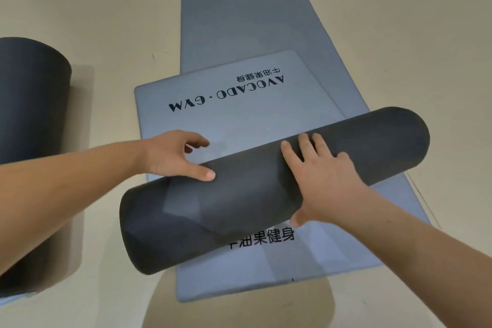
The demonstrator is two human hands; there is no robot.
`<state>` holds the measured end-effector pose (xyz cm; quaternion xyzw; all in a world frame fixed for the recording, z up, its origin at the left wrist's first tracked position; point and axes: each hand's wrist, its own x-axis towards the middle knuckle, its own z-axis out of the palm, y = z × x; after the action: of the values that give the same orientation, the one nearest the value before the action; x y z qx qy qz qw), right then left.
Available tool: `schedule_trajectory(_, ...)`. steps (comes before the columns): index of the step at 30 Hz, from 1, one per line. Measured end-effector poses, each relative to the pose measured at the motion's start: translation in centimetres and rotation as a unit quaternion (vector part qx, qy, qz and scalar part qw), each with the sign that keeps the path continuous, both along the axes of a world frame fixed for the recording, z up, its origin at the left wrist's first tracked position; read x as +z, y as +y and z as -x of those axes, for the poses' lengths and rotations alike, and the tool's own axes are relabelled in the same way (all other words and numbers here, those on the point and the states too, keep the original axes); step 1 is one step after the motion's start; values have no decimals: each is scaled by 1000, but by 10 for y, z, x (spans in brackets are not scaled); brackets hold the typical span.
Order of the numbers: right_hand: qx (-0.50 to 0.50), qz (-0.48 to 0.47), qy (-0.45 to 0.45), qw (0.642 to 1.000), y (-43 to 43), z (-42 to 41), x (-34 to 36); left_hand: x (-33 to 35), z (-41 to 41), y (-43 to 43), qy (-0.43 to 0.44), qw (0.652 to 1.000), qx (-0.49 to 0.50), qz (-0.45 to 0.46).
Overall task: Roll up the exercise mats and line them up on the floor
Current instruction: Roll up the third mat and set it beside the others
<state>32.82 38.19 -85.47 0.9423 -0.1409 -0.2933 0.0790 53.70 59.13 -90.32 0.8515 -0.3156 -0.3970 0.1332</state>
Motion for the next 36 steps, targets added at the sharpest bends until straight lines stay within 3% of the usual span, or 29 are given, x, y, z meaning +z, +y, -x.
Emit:
schedule_trajectory(4, 38, 56, -16, 998, -6, -28, -16, 22, 25, 0, -261, 963, -64, 0)
schedule_trajectory(6, 57, 40, 12, 998, -16, -55, -9, 33, 49, -3, -315, 939, -136, -25)
schedule_trajectory(9, 49, 3, 67, 997, -25, -96, -2, 30, 79, -1, -306, 927, -190, -102)
schedule_trajectory(12, 54, 5, 108, 993, -19, -124, 1, 6, 88, 9, -242, 945, -158, -150)
schedule_trajectory(18, 185, 114, 55, 975, 21, -146, 16, -14, 43, 2, -230, 964, -97, -94)
schedule_trajectory(23, 116, 70, 104, 985, 36, -128, 7, -2, -3, 2, -171, 978, -93, -69)
schedule_trajectory(25, 89, 63, 51, 993, 35, -114, -7, 2, -13, 2, -147, 984, -77, -63)
schedule_trajectory(27, 104, 73, -14, 992, 29, -106, -22, 5, -6, 3, -183, 979, -68, -57)
schedule_trajectory(30, 124, 62, -46, 989, 15, -109, -29, -2, 27, 8, -320, 941, -99, -48)
schedule_trajectory(36, 141, 11, -58, 988, -6, -129, -26, -30, 51, 27, -336, 925, -134, -113)
